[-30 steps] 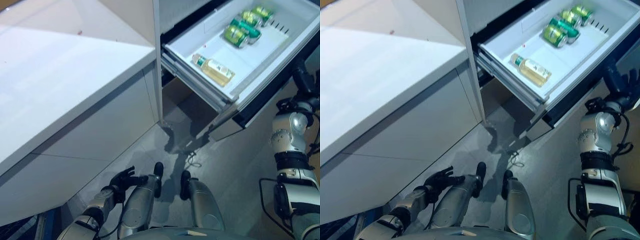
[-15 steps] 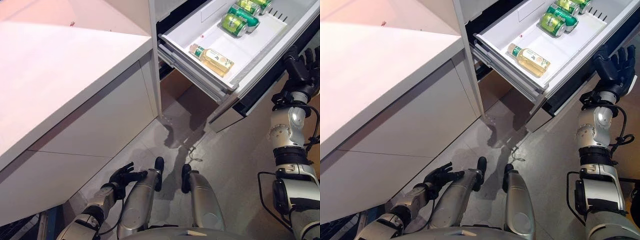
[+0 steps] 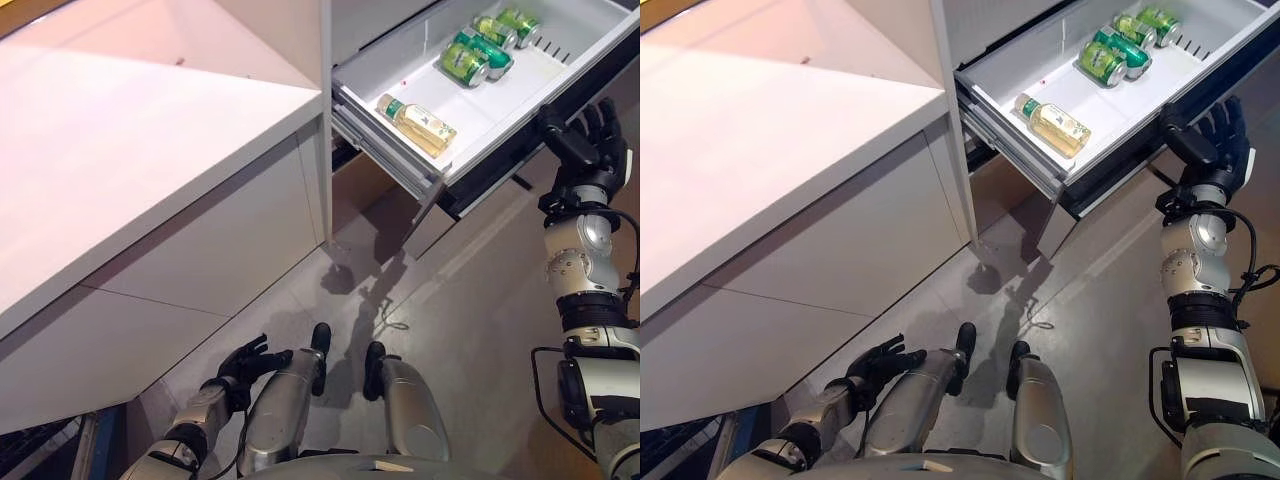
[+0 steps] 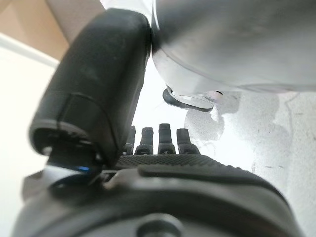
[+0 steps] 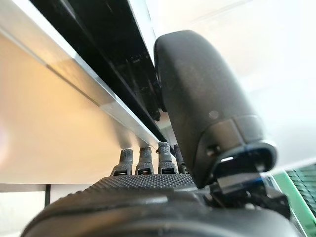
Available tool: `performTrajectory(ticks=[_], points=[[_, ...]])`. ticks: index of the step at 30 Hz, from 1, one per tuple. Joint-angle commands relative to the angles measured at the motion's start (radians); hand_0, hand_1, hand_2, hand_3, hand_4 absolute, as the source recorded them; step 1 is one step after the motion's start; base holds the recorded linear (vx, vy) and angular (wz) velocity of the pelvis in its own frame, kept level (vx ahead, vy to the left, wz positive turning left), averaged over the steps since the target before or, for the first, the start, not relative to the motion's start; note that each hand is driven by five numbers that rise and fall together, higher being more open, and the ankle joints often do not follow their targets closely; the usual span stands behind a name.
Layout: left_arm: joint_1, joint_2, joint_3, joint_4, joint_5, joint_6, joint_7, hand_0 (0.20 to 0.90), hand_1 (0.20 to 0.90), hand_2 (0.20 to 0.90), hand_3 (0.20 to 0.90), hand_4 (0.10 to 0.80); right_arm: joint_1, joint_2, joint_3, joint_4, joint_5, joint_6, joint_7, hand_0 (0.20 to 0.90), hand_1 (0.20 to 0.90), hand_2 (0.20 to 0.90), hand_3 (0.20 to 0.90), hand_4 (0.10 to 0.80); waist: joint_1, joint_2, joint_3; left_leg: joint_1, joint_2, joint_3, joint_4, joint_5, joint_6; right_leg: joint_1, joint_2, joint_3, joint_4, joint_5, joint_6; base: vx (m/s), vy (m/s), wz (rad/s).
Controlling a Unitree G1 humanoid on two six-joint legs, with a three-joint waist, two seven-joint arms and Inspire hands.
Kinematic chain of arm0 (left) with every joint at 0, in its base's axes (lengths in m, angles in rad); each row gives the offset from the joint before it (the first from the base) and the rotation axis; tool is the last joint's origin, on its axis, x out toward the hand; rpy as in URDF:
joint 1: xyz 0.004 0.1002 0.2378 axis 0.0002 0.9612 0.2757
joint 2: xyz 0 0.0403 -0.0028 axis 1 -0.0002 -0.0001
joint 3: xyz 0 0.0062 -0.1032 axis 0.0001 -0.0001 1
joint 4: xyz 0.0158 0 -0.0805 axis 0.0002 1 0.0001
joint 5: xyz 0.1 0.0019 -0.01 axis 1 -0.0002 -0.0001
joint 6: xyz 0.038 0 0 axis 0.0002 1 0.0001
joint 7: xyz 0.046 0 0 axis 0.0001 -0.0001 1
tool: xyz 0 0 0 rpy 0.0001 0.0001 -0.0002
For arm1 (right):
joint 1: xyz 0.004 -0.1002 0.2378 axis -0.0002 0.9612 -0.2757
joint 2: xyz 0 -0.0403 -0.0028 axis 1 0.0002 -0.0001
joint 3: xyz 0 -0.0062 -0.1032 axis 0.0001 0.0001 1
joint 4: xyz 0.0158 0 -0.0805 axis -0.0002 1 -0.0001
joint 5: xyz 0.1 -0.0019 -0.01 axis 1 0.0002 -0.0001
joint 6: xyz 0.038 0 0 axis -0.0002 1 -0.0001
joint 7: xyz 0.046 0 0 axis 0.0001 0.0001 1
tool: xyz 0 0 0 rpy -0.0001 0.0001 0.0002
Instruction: Put drinks into fridge and close the fridge
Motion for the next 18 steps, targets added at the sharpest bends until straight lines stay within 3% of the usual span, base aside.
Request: performTrajectory(ticks=[1, 11, 18], points=[[0.123, 0.078, -0.042, -0.009, 0.013, 0.003, -0.013, 0.9, 0.9, 0.9, 0.9, 0.8, -0.251, -0.011, 0.152, -0.032, -0.001, -0.029, 0.185, 0.9, 0.9, 0.9, 0.9, 0.8, 0.114, -0.014, -0.113, 0.044, -0.019, -0.029, 0.064, -0.116, 0.014, 0.052, -0.019, 0.012, -0.024, 0.03, 0.011, 0.116, 0.039, 0.23], [0.189, 0.114, -0.012, 0.018, 0.085, 0.016, -0.043, 0.9, 0.9, 0.9, 0.9, 0.8, -0.25, -0.027, 0.184, 0.018, -0.006, 0.051, 0.224, 0.9, 0.9, 0.9, 0.9, 0.8, 0.173, -0.038, -0.211, 0.196, -0.002, -0.109, -0.141, -0.053, -0.003, 0.223, -0.024, -0.052, -0.228, 0.071, 0.04, 0.115, 0.015, 0.28], [0.202, 0.117, -0.009, 0.029, 0.095, 0.008, -0.056, 0.9, 0.9, 0.9, 0.9, 0.8, -0.264, -0.04, 0.2, 0.045, -0.009, 0.06, 0.222, 0.9, 0.9, 0.9, 0.9, 0.8, 0.187, -0.059, -0.265, 0.24, 0.012, -0.115, -0.21, -0.029, -0.009, 0.272, -0.017, -0.072, -0.308, 0.102, 0.051, 0.046, 0.01, 0.25]])
